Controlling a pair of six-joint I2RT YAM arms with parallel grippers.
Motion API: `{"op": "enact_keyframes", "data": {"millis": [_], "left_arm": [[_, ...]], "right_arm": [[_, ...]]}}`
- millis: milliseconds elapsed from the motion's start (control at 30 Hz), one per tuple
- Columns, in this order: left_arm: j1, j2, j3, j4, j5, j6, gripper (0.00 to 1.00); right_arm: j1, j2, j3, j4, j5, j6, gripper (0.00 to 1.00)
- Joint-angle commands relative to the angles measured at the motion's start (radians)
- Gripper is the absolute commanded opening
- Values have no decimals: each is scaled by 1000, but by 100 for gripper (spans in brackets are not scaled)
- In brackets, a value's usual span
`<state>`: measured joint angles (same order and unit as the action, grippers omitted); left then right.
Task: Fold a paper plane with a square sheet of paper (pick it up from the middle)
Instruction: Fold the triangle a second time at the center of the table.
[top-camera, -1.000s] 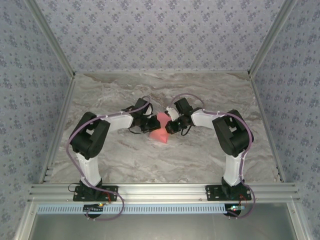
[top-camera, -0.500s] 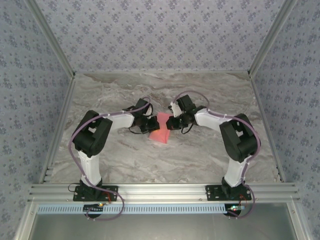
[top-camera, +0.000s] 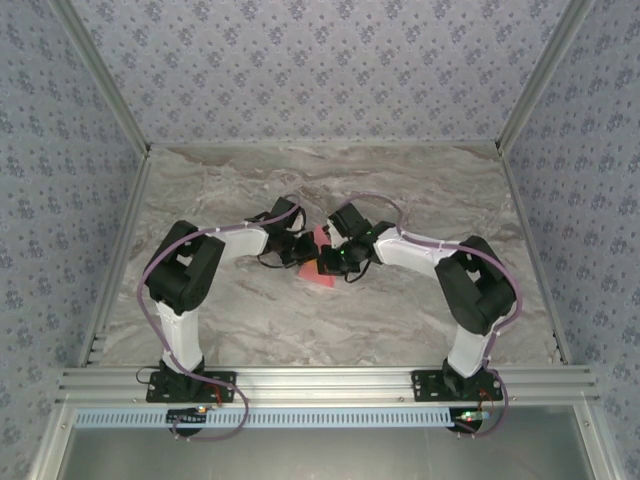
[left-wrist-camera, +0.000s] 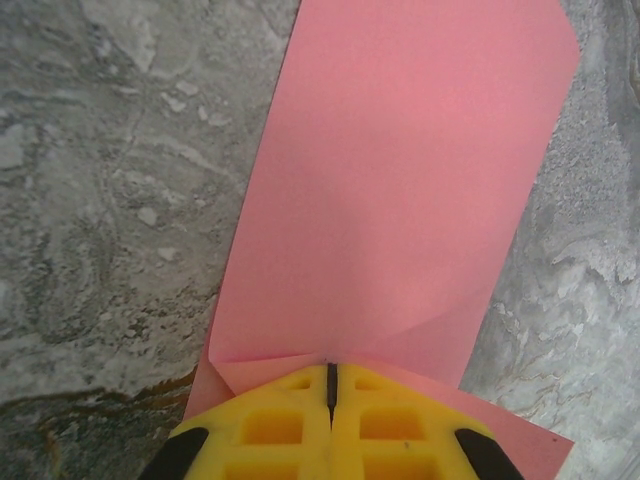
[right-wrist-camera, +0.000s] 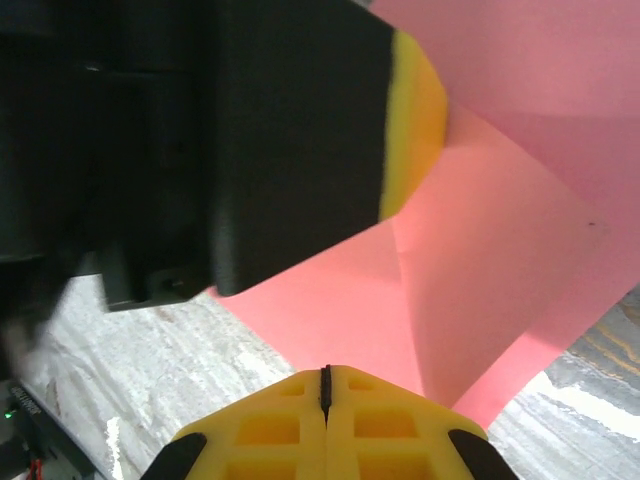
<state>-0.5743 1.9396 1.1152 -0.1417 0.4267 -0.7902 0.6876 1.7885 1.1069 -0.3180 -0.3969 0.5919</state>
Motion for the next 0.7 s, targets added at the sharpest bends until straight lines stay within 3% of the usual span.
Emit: {"op": "enact_keyframes", "data": {"millis": [0,667], "left_arm": [[-7,47,-37,-59,-43,-8,3],[-8,58,-38,-65,-57,-20,3]], "right_arm": [[-2,37,5,-40,10,29,0],[-10,84,-9,-91,47,-4,0]]}}
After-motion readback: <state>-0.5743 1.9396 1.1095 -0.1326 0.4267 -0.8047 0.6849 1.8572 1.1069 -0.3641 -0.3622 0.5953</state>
